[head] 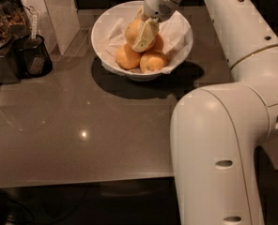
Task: Pick orange from white bowl
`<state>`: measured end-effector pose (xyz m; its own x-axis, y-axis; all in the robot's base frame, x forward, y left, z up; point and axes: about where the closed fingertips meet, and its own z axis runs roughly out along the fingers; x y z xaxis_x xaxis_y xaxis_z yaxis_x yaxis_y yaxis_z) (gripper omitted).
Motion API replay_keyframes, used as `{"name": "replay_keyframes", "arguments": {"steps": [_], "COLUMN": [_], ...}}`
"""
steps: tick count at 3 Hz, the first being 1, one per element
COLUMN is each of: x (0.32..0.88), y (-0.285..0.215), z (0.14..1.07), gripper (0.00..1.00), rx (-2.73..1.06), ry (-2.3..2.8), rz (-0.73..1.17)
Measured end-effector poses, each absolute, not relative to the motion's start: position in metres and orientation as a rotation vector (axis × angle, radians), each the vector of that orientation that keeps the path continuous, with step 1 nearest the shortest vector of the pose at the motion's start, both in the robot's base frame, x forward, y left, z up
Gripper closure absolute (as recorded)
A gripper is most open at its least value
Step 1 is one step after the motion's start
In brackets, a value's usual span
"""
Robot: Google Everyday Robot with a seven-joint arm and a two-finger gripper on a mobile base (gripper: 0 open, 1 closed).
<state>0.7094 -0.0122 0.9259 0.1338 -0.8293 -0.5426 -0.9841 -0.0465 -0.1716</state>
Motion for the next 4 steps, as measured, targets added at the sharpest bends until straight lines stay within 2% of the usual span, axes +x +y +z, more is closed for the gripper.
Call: {"name": "replay_keyframes", "arguments": {"steps": [1, 3, 4], "x": [0.69, 0.599, 0.557], "y": [-0.029, -0.059, -0.068], "z": [0.952, 1.029, 1.036], "gripper": [1.0, 1.0, 1.0], "rx": [-1.897, -1.67, -1.55], "ry": [1.689, 1.495, 1.457], "rz": [0.38, 0.42, 0.438]}}
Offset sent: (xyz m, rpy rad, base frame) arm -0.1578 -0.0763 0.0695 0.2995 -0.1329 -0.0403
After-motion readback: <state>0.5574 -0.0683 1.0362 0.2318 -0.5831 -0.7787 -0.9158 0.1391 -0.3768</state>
